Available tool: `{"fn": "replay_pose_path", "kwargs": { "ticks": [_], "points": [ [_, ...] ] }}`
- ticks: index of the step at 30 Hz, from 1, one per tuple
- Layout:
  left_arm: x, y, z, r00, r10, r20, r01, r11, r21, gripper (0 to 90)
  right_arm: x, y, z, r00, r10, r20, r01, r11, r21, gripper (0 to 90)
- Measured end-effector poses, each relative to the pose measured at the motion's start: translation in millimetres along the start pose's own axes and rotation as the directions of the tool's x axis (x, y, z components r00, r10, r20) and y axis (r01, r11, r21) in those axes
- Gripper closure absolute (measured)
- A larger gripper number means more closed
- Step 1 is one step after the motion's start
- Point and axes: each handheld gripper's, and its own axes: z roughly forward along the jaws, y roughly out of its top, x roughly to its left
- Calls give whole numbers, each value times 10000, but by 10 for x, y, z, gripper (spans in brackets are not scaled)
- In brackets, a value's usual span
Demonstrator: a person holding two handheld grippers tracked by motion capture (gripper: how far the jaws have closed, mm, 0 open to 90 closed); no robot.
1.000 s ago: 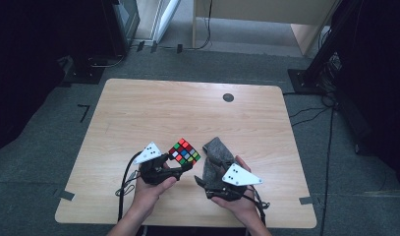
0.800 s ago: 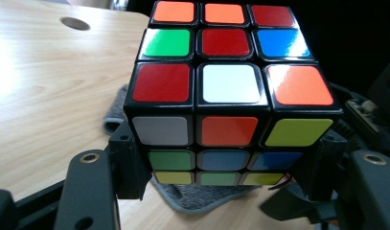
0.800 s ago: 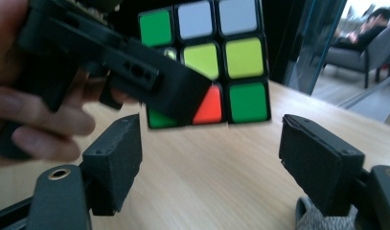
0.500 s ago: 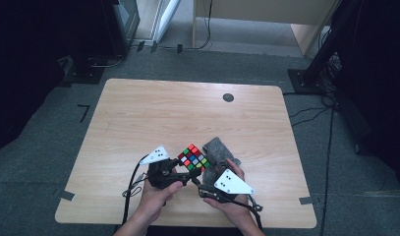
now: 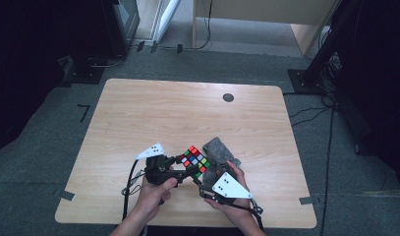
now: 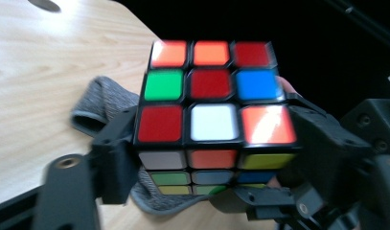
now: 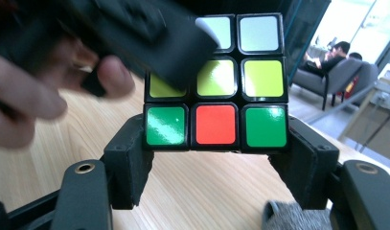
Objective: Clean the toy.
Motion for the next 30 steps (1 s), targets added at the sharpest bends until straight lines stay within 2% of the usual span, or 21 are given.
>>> {"fn": "replay_pose_path", "kwargs": {
  "ticks": [1, 2, 5, 8, 9, 11, 12, 14, 15, 16, 18, 20, 21, 23, 24, 26, 28, 29, 30],
  "points": [
    [-5, 12, -20, 9992, 326, -221, -326, 9995, -8, 198, -15, -11, -1, 10000, 75, 51, -75, 9999, 84, 343],
    [-4, 19, -32, 9983, 475, -331, -475, 9989, -2, 168, -43, -22, 1, 9999, 116, 118, -118, 9997, 195, 343],
    [8, 46, -85, 9947, 921, -453, -923, 9957, -27, 107, -119, -42, -9, 9991, 365, 228, -376, 9981, 492, 344],
    [-8, 40, -103, 9792, 1798, -939, -1793, 9837, 138, 90, -228, -30, -53, 9957, 844, 375, -870, 9934, 747, 344],
    [-8, 31, -96, 9739, 2063, -948, -2045, 9785, 283, 72, -255, -19, -68, 9943, 978, 418, -1008, 9920, 761, 344],
    [-13, 3, -67, 9572, 2672, -1117, -2612, 9631, 655, 32, -321, 31, -116, 9912, 1236, 473, -1268, 9893, 721, 344],
    [-20, -22, -42, 9366, 3171, -1492, -3054, 9474, 960, 32, -337, 50, -130, 9906, 1292, 450, -1321, 9888, 694, 344],
    [-33, -60, -3, 9117, 3659, -1870, -3471, 9293, 1260, 33, -366, 102, -162, 9877, 1509, 397, -1534, 9858, 685, 343],
    [-37, -75, 13, 9070, 3760, -1899, -3556, 9251, 1331, 33, -376, 125, -176, 9847, 1716, 308, -1734, 9823, 703, 343],
    [-41, -88, 26, 9001, 3900, -1941, -3689, 9194, 1362, 33, -386, 144, -189, 9800, 1980, 204, -1990, 9775, 700, 343],
    [-60, -115, 51, 8796, 4288, -2059, -4046, 9021, 1499, 33, -396, 175, -204, 9663, 2573, -51, -2563, 9639, 715, 343],
    [-80, -142, 69, 8582, 4688, -2091, -4426, 8821, 1613, 33, -391, 208, -211, 9559, 2931, -202, -2903, 9529, 879, 342],
    [-94, -159, 76, 8409, 4982, -2113, -4715, 8662, 1657, 33, -387, 227, -214, 9510, 3077, -296, -3036, 9478, 974, 342],
    [-119, -185, 89, 8159, 5337, -2225, -5076, 8454, 1663, 33, -370, 275, -215, 9387, 3409, -507, -3337, 9358, 1141, 342],
    [-128, -192, 93, 8101, 5418, -2241, -5161, 8403, 1657, 33, -356, 299, -216, 9328, 3557, -578, -3469, 9297, 1235, 342],
    [-154, -207, 100, 8081, 5483, -2154, -5275, 8363, 1498, 33, -333, 334, -217, 9242, 3762, -659, -3653, 9211, 1343, 342],
    [-184, -216, 93, 8054, 5587, -1980, -5440, 8294, 1273, 33, -315, 367, -216, 9090, 4084, -839, -3942, 9074, 1454, 342],
    [-199, -222, 83, 8015, 5688, -1843, -5580, 8223, 1112, 33, -306, 379, -212, 9039, 4192, -849, -4041, 9020, 1519, 342],
    [-216, -231, 76, 7930, 5832, -1760, -5749, 8120, 1008, 33, -298, 387, -206, 8994, 4293, -828, -4129, 8962, 1621, 342]
  ]
}}
